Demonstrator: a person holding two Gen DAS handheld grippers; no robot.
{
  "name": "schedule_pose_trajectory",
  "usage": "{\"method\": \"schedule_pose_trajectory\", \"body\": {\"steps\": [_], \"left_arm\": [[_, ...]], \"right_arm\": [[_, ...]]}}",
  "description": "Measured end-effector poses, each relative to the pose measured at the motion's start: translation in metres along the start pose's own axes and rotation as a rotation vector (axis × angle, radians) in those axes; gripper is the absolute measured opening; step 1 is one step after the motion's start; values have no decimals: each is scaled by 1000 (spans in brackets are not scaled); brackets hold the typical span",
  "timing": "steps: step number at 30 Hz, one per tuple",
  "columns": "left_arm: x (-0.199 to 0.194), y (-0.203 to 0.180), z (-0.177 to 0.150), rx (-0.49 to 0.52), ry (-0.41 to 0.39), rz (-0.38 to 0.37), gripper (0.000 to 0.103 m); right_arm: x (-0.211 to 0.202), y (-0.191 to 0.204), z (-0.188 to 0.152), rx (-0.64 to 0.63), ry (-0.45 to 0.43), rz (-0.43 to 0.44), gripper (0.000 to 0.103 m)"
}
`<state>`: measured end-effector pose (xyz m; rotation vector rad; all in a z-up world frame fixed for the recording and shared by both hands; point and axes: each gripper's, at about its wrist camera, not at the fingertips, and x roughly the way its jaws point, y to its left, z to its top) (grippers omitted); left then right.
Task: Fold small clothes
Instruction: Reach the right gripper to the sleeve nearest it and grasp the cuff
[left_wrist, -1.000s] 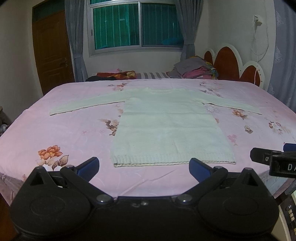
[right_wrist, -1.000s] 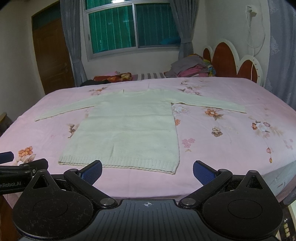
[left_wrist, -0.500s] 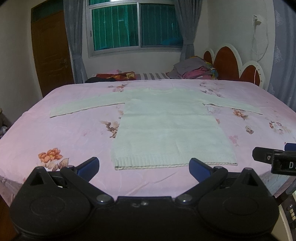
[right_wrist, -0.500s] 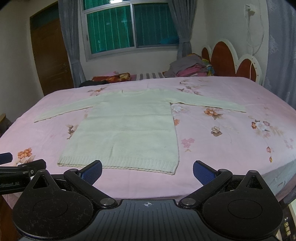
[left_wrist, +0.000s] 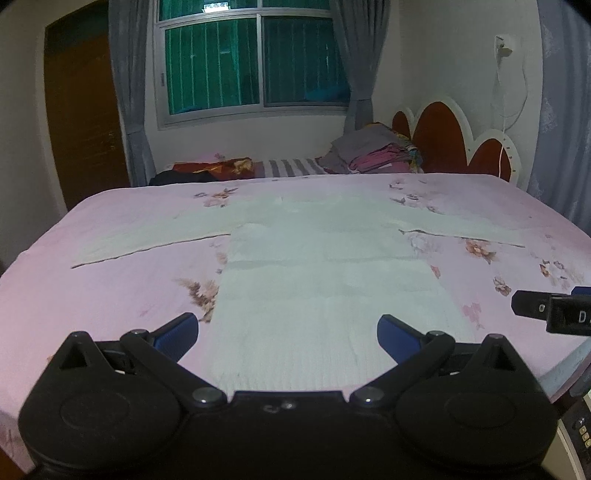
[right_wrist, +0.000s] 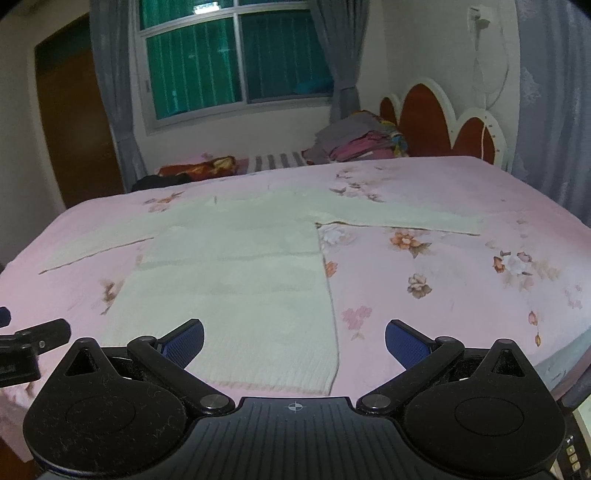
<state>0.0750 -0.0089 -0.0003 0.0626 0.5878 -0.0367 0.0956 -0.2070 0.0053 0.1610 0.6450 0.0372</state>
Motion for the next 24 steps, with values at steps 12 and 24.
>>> {"method": "schedule_pose_trajectory", "body": {"steps": [12, 24], "left_arm": [[69, 16, 47, 35, -9, -70, 103], [128, 2, 74, 48, 12, -171, 103]], "right_arm": [[67, -3, 46, 39, -14, -83, 103], [102, -28, 80, 79, -28, -196, 103]]}}
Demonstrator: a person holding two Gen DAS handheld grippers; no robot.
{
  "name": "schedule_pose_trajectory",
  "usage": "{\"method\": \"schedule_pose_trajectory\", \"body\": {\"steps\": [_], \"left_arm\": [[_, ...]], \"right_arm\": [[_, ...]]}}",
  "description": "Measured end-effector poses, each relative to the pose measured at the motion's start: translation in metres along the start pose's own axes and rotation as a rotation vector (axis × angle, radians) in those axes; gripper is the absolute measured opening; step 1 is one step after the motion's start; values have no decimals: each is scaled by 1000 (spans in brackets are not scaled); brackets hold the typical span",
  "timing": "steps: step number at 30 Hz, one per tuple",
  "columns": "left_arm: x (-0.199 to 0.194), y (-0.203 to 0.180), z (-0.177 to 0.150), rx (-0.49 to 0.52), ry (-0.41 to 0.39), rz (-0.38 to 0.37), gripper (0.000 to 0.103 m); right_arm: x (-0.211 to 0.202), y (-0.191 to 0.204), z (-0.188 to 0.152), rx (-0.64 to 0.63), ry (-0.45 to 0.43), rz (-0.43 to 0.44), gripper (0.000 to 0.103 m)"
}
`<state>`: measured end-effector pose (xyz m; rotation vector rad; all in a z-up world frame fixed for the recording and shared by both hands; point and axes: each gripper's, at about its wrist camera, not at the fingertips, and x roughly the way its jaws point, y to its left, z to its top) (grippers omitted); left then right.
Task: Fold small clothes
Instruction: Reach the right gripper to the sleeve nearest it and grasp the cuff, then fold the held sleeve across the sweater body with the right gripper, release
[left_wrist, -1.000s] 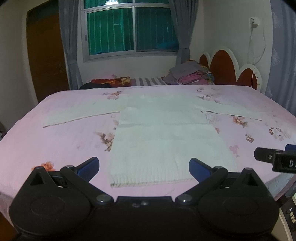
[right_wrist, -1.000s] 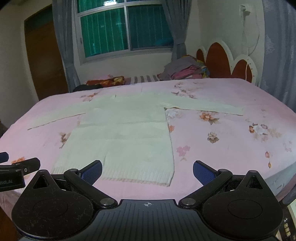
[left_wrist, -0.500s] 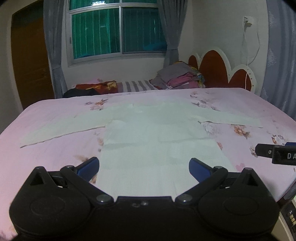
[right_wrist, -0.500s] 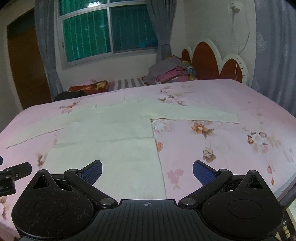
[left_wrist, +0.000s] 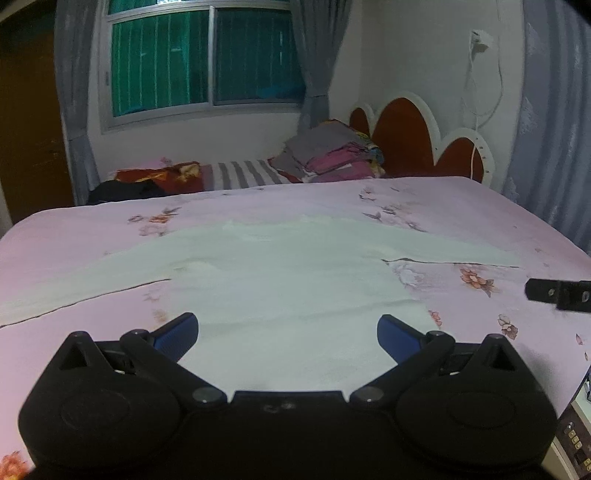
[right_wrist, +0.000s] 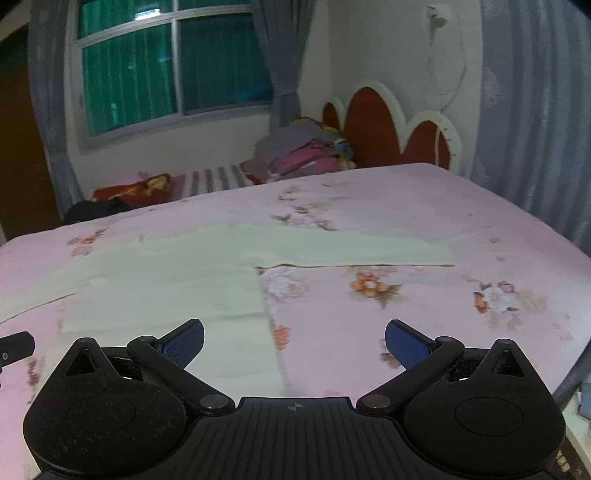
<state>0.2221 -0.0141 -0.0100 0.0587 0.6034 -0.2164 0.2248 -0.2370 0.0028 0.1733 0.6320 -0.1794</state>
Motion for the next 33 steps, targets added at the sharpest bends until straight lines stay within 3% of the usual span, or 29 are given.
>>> {"method": "schedule_pose_trajectory", "body": {"steps": [4, 11, 17, 18, 19, 20, 26, 28, 33], "left_arm": [[25, -15, 11, -21, 38, -52, 103], [75, -52, 34, 39, 35, -1, 103], [133, -84, 57, 10, 106, 30, 103], [142, -91, 62, 7, 114, 35, 103], [149, -96, 65, 4, 117, 39, 103], [154, -101, 68, 3, 120, 42, 103], [180, -120, 77, 11, 151, 83, 103], [188, -121, 75, 13, 172, 107, 103], [195, -118, 76, 1, 209, 156, 103]], "right_arm": [[17, -32, 12, 41, 4, -35, 103], [76, -99, 41, 117, 0, -88, 103], [136, -167, 63, 232, -7, -68, 101], [145, -177, 66, 242, -9, -71, 91], [156, -188, 70, 259, 2, -77, 53], [166, -197, 72, 280, 18, -86, 43], [227, -264, 69, 474, 98, -32, 42], [243, -279, 65, 527, 123, -20, 34], [267, -303, 56, 586, 158, -4, 32]]}}
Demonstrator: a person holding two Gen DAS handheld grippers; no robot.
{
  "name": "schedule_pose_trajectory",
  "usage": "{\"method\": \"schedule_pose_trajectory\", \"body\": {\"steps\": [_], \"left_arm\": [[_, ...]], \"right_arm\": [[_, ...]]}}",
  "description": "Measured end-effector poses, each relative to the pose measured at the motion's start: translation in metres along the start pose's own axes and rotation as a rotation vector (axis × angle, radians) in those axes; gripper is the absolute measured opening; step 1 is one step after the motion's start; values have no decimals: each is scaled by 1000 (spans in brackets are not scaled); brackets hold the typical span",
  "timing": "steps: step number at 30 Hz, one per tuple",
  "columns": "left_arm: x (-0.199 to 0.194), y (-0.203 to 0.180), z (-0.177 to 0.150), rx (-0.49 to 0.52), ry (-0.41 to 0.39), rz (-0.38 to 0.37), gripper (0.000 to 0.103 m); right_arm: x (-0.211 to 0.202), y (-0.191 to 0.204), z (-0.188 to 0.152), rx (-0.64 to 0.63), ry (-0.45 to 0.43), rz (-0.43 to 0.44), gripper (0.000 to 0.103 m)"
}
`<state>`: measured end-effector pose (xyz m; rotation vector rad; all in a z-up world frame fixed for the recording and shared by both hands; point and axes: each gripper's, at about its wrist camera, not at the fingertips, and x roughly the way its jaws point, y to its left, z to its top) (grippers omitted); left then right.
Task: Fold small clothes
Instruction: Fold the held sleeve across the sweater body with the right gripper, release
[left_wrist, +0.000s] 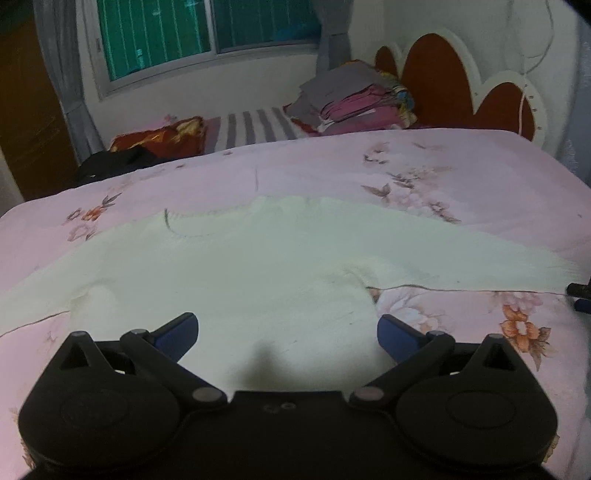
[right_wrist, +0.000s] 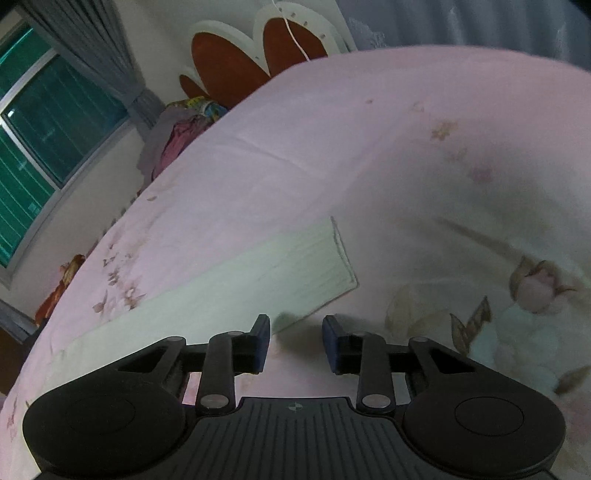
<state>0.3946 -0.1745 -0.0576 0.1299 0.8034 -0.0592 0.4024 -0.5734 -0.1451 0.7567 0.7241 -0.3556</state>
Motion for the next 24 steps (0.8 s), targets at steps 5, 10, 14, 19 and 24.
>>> {"method": "schedule_pose_trajectory", "body": {"steps": [5, 10, 14, 19, 24], "left_arm": [[-1, 5, -1, -8, 14, 36, 103], [-4, 14, 1, -10, 7, 51, 103], [0, 29, 2, -21, 24, 64, 103], [6, 60, -4, -41, 41, 65, 103], [21, 101, -13, -91, 74, 78, 103]], "right_arm": [[3, -12, 11, 50, -9, 36, 31], [0, -20, 15, 60, -14, 29, 6], [2, -14, 20, -32, -43, -43, 2], [-6, 13, 32, -134, -72, -39, 2], [-20, 73, 17, -237, -64, 74, 2]]}}
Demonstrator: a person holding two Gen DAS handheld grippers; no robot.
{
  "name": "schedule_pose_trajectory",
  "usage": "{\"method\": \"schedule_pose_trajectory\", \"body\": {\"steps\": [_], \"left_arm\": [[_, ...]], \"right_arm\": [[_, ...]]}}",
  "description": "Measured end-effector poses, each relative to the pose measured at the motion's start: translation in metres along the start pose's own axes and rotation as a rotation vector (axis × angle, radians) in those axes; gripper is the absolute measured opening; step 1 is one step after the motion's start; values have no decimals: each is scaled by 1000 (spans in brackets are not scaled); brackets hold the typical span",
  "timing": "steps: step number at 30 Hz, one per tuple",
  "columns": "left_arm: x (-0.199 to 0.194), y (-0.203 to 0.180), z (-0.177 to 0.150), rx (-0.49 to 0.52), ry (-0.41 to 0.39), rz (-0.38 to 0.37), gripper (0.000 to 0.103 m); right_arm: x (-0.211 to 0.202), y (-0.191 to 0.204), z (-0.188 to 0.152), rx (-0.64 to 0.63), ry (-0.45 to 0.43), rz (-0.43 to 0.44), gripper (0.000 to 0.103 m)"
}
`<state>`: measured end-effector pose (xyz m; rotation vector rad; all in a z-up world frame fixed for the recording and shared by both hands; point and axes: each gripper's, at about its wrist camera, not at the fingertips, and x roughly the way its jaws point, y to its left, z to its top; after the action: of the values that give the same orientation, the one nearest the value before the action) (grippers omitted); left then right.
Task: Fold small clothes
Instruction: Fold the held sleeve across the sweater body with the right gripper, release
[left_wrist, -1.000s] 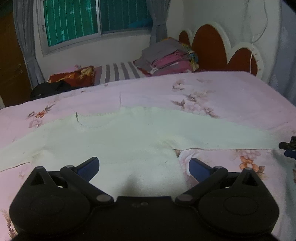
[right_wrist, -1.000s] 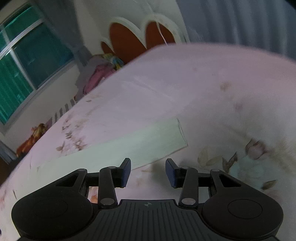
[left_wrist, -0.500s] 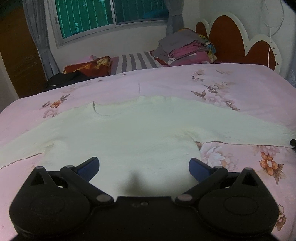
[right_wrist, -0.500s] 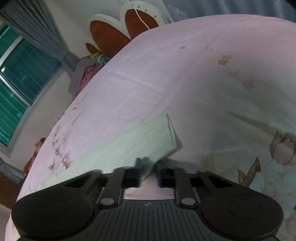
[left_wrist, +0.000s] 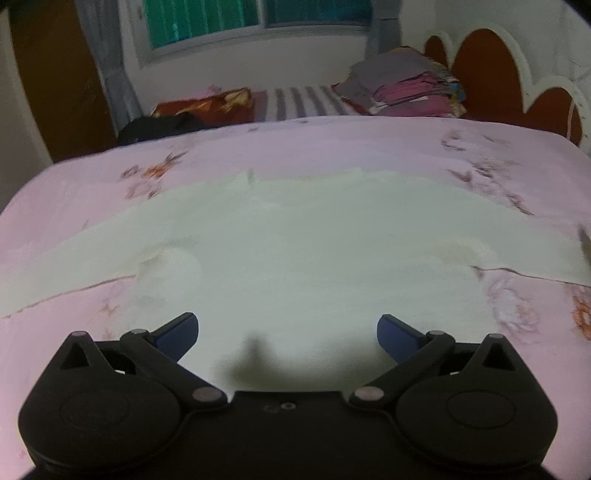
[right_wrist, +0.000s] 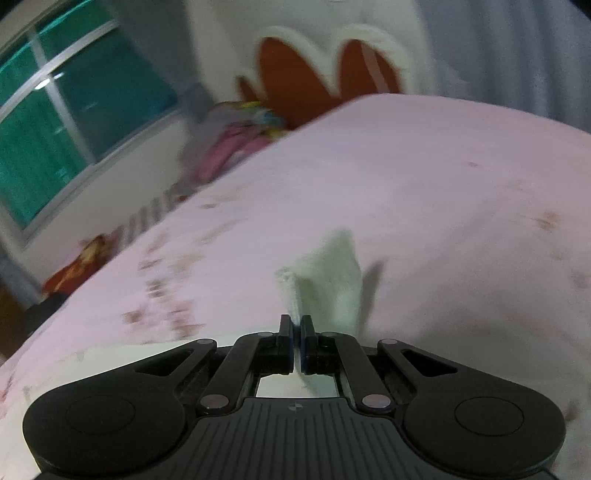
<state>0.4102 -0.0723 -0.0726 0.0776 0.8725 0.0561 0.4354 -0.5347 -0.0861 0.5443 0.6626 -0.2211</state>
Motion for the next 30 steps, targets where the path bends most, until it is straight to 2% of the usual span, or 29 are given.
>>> {"method": "schedule_pose_trajectory", "body": {"steps": [3, 7, 11, 14, 16, 17, 21, 26, 27, 28, 29, 30], "left_arm": [[9, 28, -3, -23, 10, 18, 103], [16, 68, -10, -46, 16, 28, 103], [28, 112, -24, -54, 72, -51, 103], [24, 141, -32, -98, 51, -64, 103], [20, 159, -35, -124, 32, -47, 103], [19, 165, -35, -134, 27, -43, 103], [19, 189, -33, -174, 23, -114, 103], [21, 200, -26, -198, -2, -86, 103], [22, 201, -24, -205, -6, -86, 103], [24, 200, -22, -211, -10, -94, 102], [26, 199, -19, -216, -13, -102, 102], [29, 195, -16, -218, -17, -120, 100]], "right_arm": [[1, 49, -10, -62, 15, 53, 2], [3, 131, -42, -183, 49, 127, 2], [20, 215, -89, -331, 74, 187, 2], [28, 271, -127, -487, 66, 214, 2], [33, 304, -153, -579, 72, 246, 2], [39, 316, -163, -615, 79, 262, 2], [63, 358, -205, -684, 132, 321, 2], [78, 382, -240, -703, 201, 349, 3], [78, 386, -248, -724, 198, 336, 6], [76, 389, -252, -751, 180, 322, 28], [71, 389, -256, -766, 159, 321, 63], [67, 384, -255, -757, 137, 342, 71]]}}
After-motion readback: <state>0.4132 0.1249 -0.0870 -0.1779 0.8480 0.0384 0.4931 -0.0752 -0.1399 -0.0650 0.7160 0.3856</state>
